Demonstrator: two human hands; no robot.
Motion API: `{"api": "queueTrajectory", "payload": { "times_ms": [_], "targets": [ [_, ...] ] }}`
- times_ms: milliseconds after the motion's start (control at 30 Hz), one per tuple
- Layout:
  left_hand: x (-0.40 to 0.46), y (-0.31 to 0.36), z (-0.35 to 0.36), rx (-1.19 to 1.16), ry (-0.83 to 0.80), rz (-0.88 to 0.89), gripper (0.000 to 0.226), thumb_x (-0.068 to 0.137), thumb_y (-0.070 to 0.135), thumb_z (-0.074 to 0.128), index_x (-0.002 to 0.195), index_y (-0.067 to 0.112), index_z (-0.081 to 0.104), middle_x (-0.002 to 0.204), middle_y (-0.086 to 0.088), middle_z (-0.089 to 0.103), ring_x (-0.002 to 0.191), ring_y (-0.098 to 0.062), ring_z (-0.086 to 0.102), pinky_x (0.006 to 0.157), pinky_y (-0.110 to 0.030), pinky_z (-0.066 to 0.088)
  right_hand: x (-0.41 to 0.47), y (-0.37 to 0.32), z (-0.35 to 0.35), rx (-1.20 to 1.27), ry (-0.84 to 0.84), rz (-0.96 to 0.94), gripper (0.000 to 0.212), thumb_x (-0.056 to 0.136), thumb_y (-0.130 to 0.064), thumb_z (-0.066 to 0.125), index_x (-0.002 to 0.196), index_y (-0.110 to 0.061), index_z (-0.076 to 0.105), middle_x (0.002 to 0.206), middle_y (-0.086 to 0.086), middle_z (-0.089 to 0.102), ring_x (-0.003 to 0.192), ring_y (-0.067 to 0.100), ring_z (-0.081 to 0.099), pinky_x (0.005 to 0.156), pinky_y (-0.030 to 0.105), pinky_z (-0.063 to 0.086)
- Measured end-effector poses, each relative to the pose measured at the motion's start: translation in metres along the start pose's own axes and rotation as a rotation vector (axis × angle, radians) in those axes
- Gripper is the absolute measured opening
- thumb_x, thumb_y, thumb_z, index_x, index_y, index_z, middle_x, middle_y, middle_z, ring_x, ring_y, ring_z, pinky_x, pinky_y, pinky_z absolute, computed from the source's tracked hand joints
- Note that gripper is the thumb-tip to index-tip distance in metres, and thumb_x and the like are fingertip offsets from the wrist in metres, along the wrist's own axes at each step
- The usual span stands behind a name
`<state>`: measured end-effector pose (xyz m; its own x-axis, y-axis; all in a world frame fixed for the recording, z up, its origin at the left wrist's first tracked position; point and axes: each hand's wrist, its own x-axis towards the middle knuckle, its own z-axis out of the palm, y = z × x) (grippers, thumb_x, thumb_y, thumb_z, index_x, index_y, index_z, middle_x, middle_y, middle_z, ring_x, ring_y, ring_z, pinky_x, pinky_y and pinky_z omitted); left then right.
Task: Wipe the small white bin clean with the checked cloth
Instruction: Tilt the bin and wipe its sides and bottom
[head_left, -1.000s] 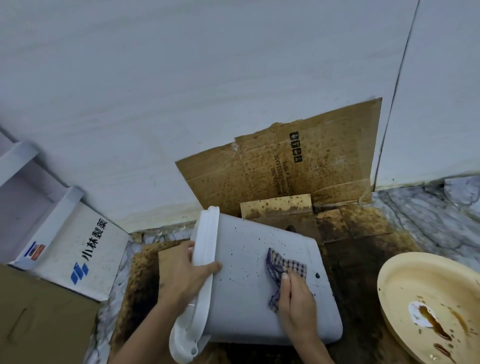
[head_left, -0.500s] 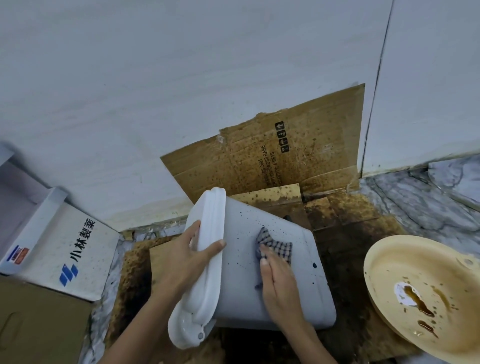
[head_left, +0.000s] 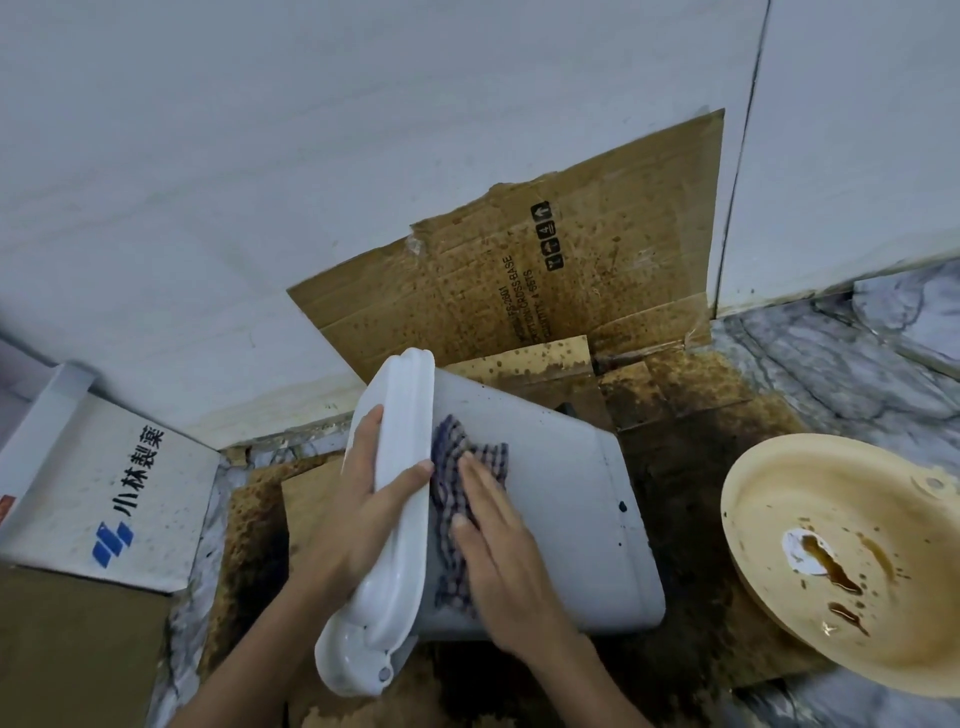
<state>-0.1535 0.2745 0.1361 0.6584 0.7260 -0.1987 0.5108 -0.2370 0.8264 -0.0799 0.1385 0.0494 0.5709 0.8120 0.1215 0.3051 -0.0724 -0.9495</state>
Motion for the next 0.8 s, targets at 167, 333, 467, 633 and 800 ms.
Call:
{"api": "queueTrajectory", "payload": {
  "times_ms": [167, 333, 467, 633, 800],
  "targets": [
    [-0.002, -0.006, -0.003, 0.011, -0.016, 0.012, 0.080, 0.095, 0.054, 0.063, 0.155, 0.063, 0.010, 0.165, 0.029, 0.021, 0.146, -0.011, 0.034, 0.117, -0.044, 0.032, -0.006, 0.056, -0.031, -0.313, 0.023, 0.174, 0.051, 0.106, -0.047, 0.018, 0.152, -0.039, -0.003, 0.164, -0.017, 0.000, 0.152, 0.003, 0.002, 0.125, 0.032, 0.002],
    [0.003, -0.004, -0.001, 0.030, 0.015, 0.030, 0.082, 0.095, 0.053, 0.064, 0.157, 0.059, 0.011, 0.166, 0.029, 0.018, 0.149, -0.009, 0.029, 0.115, -0.039, 0.029, 0.074, 0.028, -0.021, -0.400, -0.005, 0.246, 0.059, 0.106, -0.049, 0.011, 0.157, -0.026, -0.009, 0.166, -0.006, -0.014, 0.149, 0.009, -0.019, 0.123, 0.038, -0.010],
    [0.007, -0.003, 0.000, 0.029, 0.014, 0.032, 0.080, 0.096, 0.052, 0.064, 0.157, 0.058, 0.013, 0.164, 0.031, 0.018, 0.147, -0.008, 0.031, 0.117, -0.043, 0.033, 0.025, 0.008, 0.009, -0.300, -0.032, -0.069, 0.051, 0.103, -0.057, 0.007, 0.151, -0.050, -0.007, 0.162, -0.027, -0.012, 0.150, -0.002, -0.012, 0.121, 0.025, -0.009],
    [0.003, -0.008, -0.004, 0.041, 0.016, 0.011, 0.080, 0.096, 0.053, 0.063, 0.156, 0.061, 0.011, 0.166, 0.024, 0.022, 0.146, -0.014, 0.034, 0.119, -0.050, 0.032, -0.004, 0.056, -0.025, -0.455, -0.011, 0.036, 0.051, 0.104, -0.048, 0.016, 0.155, -0.044, 0.015, 0.164, -0.019, -0.003, 0.153, 0.005, 0.000, 0.124, 0.035, 0.003],
    [0.005, -0.004, -0.004, 0.023, 0.011, 0.016, 0.079, 0.097, 0.052, 0.062, 0.157, 0.060, 0.011, 0.165, 0.031, 0.017, 0.150, -0.009, 0.028, 0.121, -0.048, 0.028, 0.073, 0.027, -0.018, -0.406, 0.012, 0.214, 0.055, 0.104, -0.038, 0.016, 0.158, -0.038, 0.006, 0.163, -0.012, -0.017, 0.153, 0.014, -0.013, 0.124, 0.045, -0.001]
  ]
}}
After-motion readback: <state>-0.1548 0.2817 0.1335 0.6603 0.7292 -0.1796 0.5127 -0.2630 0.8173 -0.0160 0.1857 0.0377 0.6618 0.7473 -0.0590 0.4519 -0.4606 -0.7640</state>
